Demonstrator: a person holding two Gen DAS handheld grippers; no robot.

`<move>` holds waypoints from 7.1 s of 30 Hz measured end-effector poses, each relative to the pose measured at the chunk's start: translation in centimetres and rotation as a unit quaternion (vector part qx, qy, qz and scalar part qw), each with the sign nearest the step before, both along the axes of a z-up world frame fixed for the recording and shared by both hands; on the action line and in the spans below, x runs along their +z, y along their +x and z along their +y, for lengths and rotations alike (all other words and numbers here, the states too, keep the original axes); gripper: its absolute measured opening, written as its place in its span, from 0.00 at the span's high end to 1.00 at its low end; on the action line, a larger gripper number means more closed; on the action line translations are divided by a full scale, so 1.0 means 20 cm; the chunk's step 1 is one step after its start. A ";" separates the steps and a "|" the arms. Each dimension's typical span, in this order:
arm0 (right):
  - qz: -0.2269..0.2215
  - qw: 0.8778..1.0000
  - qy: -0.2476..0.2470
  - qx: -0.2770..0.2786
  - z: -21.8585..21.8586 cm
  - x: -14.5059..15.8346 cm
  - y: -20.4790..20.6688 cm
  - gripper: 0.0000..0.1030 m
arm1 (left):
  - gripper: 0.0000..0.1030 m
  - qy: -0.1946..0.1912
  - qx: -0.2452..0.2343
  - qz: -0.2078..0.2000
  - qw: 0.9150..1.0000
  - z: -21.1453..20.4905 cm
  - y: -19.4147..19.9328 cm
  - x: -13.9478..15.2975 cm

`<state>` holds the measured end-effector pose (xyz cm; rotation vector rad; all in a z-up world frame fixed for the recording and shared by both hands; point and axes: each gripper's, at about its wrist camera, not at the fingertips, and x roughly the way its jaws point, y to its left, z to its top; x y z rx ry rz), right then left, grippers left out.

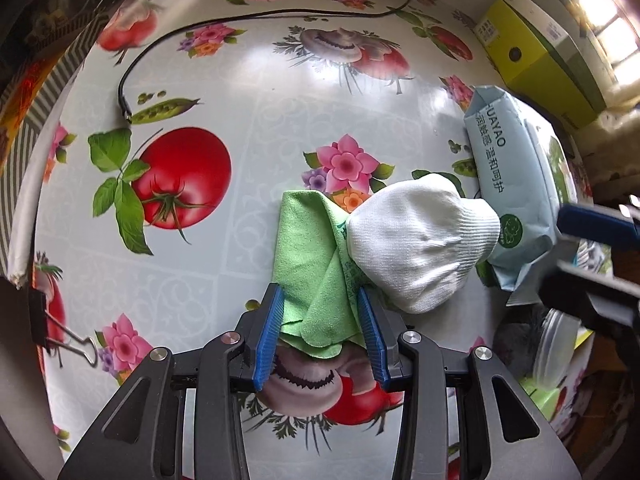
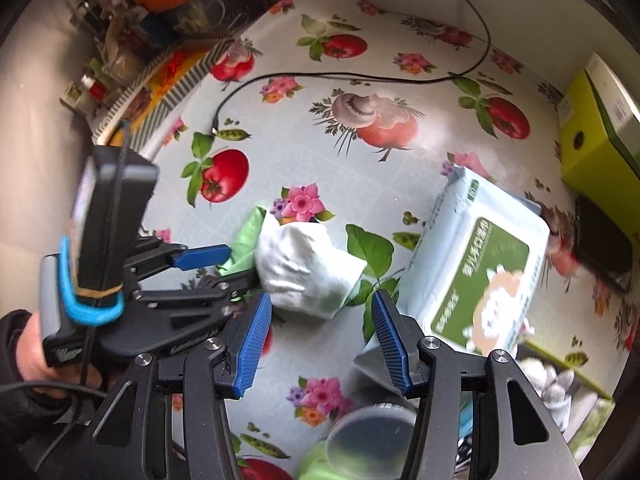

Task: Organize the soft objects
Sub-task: 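Grasp the green cloth with the left gripper while the right grasps the white knit cloth, then carry the green cloth and white knit cloth over the tray with both grippers, then lower the white knit cloth into the tray and open the right gripper, then lower the green cloth into the tray and open the left gripper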

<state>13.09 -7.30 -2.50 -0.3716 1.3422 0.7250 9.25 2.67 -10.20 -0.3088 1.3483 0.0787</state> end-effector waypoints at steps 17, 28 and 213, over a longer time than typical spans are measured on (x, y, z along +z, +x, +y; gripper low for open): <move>0.040 0.994 -0.060 0.079 0.22 -0.32 0.08 0.60 | 0.93 -0.015 0.030 -0.009 0.999 0.17 -0.07 -0.01; 0.021 0.998 -0.031 0.059 0.17 -0.20 0.04 0.83 | 0.94 -0.030 0.055 -0.027 0.998 0.28 -0.14 0.09; 0.015 0.955 0.084 -0.284 -1.34 -0.04 -0.13 0.82 | 0.80 -0.050 -0.271 -0.033 0.961 -1.26 0.26 0.45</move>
